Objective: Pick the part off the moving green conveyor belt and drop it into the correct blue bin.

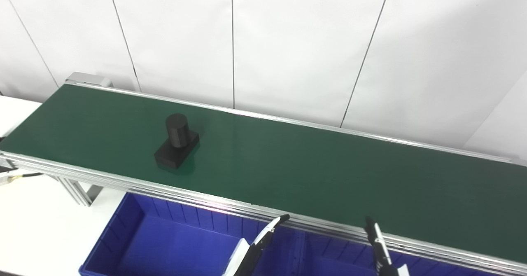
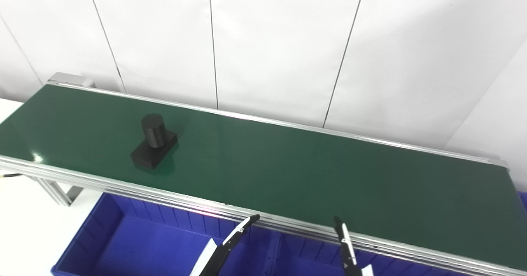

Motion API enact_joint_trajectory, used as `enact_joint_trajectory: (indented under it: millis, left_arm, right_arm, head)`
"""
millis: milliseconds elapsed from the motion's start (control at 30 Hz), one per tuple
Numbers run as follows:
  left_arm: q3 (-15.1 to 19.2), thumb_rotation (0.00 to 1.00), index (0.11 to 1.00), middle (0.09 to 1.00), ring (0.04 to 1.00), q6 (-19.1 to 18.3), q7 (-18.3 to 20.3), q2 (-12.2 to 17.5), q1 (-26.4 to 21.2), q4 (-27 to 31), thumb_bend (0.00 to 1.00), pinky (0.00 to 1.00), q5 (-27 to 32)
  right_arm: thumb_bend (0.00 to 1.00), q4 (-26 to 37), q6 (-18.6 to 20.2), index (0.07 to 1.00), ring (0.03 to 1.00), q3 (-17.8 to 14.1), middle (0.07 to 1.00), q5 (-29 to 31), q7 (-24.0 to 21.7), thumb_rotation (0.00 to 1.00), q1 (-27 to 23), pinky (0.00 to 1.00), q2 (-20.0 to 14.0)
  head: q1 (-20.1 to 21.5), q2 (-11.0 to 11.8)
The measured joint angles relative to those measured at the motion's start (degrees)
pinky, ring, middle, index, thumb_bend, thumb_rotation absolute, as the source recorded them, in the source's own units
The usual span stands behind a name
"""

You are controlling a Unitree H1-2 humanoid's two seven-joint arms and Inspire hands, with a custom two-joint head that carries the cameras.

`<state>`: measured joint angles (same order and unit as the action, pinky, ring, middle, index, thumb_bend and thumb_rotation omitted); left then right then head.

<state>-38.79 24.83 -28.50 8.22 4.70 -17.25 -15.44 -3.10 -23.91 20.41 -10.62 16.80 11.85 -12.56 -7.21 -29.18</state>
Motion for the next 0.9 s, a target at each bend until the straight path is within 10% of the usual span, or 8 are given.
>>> enact_joint_trajectory:
  millis: [900]
  left_arm:
    - [-0.27,1.00,0.933,0.955,0.984,0.01,-0.07,-0.61,-2.23,-1.92,0.90,1.00,1.52]
  right_arm:
    - [0.91,4.82,-0.07,0.874,0.803,-21.53,0.833,12.72,-1.84,0.71,-3.46,0.75,2.44]
  head:
    - [2.37,0.44]
